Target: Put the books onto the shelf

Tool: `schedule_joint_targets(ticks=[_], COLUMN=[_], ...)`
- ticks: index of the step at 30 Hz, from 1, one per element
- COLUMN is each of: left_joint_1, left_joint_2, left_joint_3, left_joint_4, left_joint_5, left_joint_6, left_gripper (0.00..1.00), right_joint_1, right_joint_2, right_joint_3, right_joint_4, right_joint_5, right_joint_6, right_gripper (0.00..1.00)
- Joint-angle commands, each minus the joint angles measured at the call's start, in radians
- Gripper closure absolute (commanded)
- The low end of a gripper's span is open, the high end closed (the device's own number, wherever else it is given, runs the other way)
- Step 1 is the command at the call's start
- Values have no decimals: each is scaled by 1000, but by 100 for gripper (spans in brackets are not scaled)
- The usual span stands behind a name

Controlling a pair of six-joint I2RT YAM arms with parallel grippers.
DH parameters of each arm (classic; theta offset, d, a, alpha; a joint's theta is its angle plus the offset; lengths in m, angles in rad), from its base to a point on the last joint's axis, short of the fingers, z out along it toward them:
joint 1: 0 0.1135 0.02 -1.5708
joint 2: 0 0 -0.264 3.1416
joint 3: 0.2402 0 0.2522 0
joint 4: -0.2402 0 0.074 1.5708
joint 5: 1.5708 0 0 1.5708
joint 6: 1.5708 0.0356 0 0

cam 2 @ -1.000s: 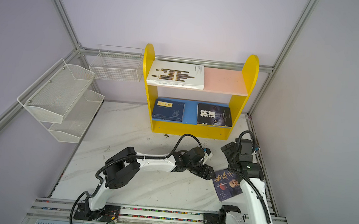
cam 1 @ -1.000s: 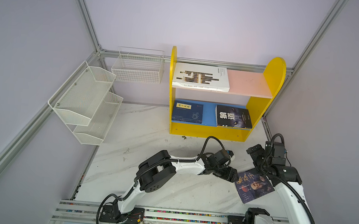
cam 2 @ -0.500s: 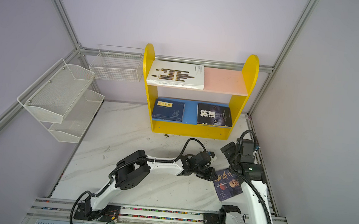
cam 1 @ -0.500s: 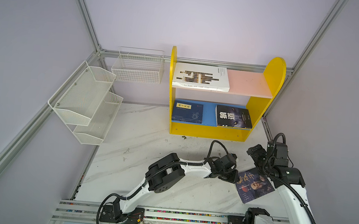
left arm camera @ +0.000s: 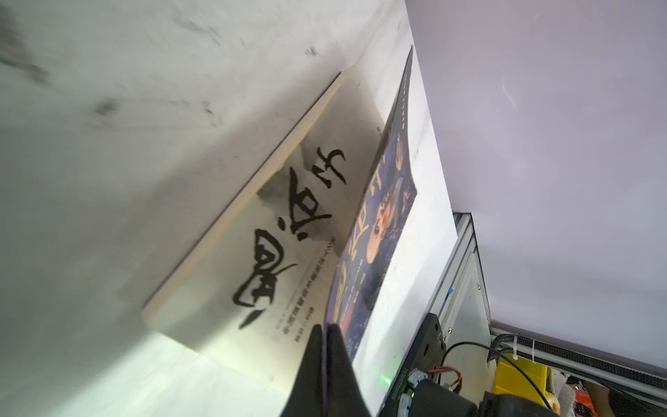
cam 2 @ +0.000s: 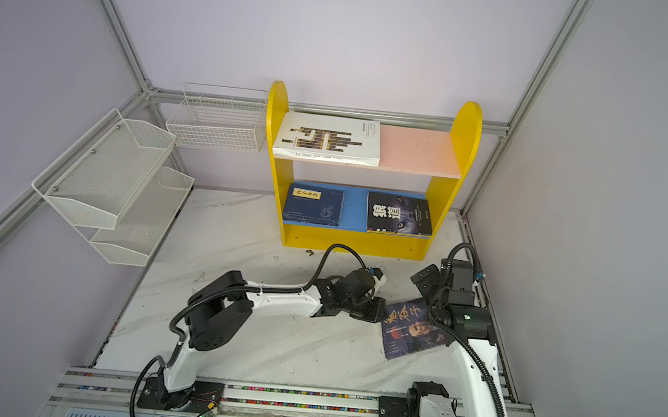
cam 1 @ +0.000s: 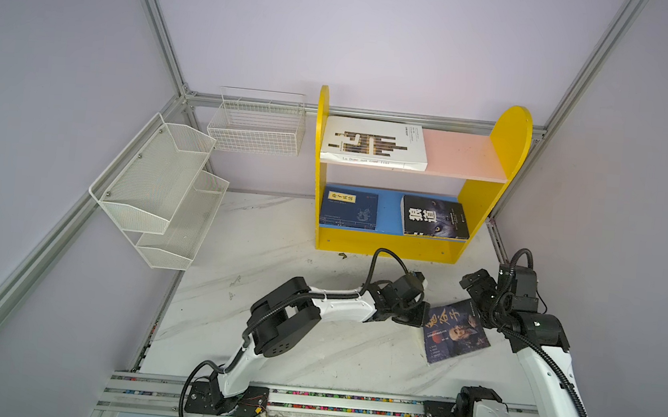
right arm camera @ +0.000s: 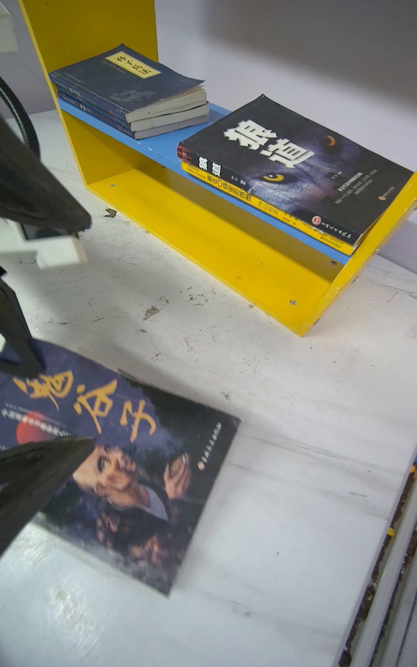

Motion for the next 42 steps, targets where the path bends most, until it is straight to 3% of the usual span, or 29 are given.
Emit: schedule_joint_targets(ticks=[1,4,7,8,11,12,15,21,28,34,42], left_joint_1=[80,127,168,177,195,196,197,209,284,298,302], left_joint_2=[-171,-239,-262,-271,-303,-323,-382,-502,-562,-490,-368], left_joint_3=[-81,-87,-74,-72,-82,-95,-161,-341,-546,-541,-462], left_joint_4=[-115,-273,-383,-409,-451,-453,-433,-392,-207,-114,-97], left_joint_5=[-83,-129,-189,-219,-311,-331,-352,-374,-258,-178,-159], left_joint_6=[177,320,386,390,365,346,291,78,-206,-264,-247], left_gripper=[100,100,98,89,40,28,14,6,3,0,0], right_joint_1=[-4,-3,-4,-4,-4,-4,-4,10,97,265,283], right_joint_2=[-1,30,90,107,152,163,201,319,441,629,658], right_joint_3=[-22,-80,-146,-165,-198,-204,-213,-191,-205,-110,-162], right_joint_4=[9,70,171,210,304,334,427,615,830,855,902], right_joint_5=[20,-27,-124,-143,-166,-167,-214,-306,-365,-241,-115], right_joint_6=[-24,-58,-87,-95,-109,-118,-156,-236,-282,-349,-284], right_gripper=[10,10,10,10,10,10,10,12,14,15,17])
